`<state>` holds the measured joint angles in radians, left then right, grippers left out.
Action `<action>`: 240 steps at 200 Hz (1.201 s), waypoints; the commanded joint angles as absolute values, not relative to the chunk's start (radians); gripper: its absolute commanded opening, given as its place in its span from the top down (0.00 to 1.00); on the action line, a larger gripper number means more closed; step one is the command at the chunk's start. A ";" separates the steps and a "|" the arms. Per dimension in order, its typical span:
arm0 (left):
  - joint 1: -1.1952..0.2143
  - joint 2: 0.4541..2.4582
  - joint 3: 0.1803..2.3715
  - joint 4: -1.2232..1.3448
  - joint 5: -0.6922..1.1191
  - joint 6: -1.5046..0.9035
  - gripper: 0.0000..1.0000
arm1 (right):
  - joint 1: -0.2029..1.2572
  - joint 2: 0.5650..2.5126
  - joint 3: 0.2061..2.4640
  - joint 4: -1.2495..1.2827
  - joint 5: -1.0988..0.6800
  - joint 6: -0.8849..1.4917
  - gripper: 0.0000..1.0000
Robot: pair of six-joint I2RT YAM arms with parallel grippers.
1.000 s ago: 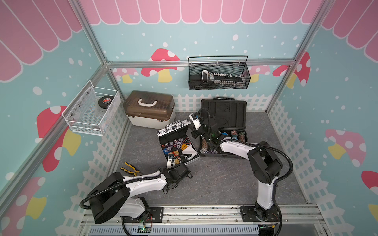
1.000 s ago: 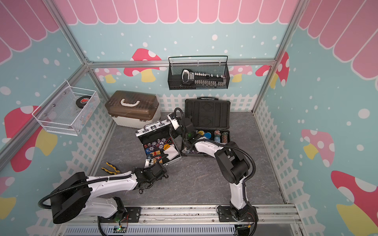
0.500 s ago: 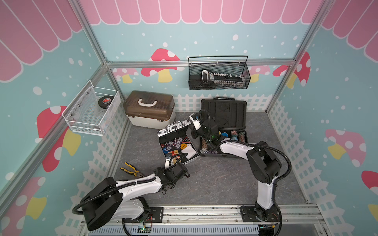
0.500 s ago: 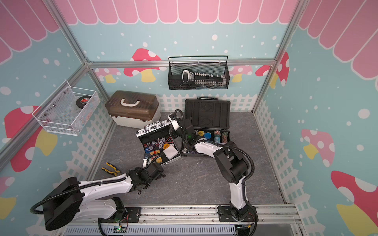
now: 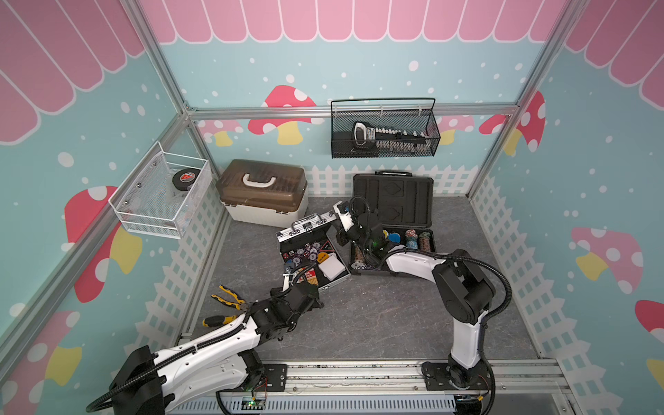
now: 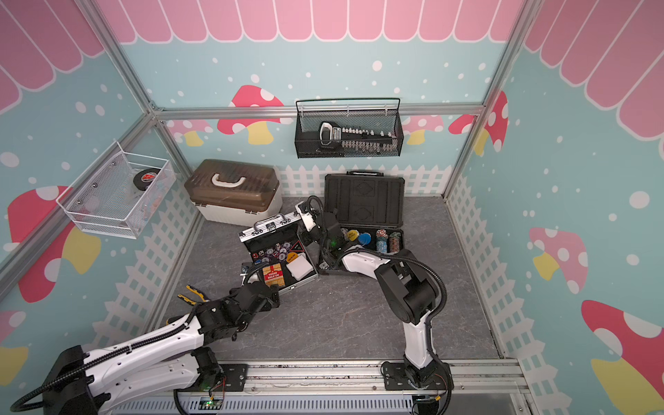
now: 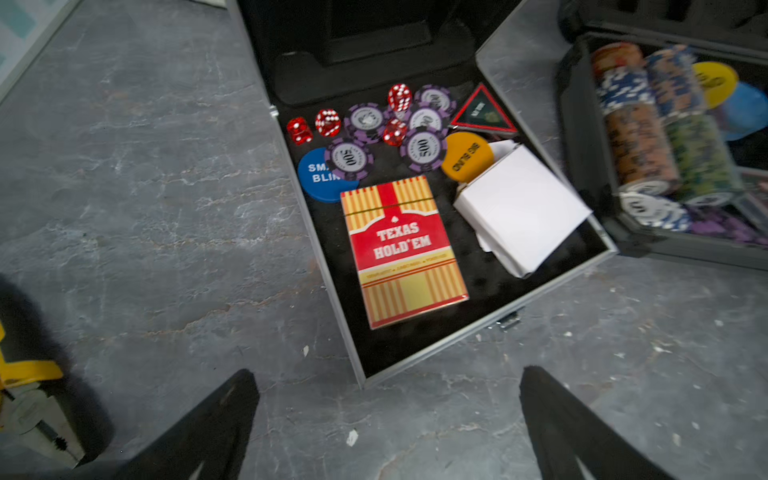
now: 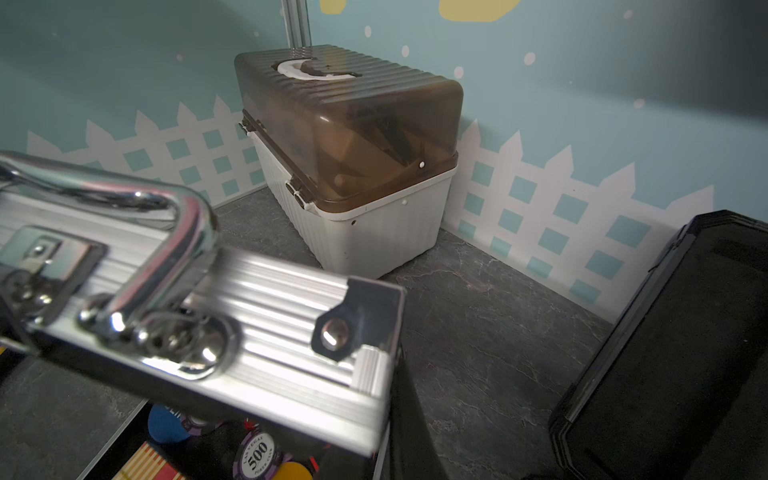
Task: Close the poker set cases
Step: Close the lid of the poker set case.
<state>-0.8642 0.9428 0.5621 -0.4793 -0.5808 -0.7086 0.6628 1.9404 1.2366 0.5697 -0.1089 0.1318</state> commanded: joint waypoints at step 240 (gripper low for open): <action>-0.801 1.046 0.715 -0.387 -0.565 -0.688 0.01 | 0.692 1.850 0.872 0.327 -0.132 0.208 0.98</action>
<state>-0.8360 1.0260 0.7490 -0.4221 -0.5568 -0.6369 0.6827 1.8576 0.8970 0.4553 -0.1440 0.2035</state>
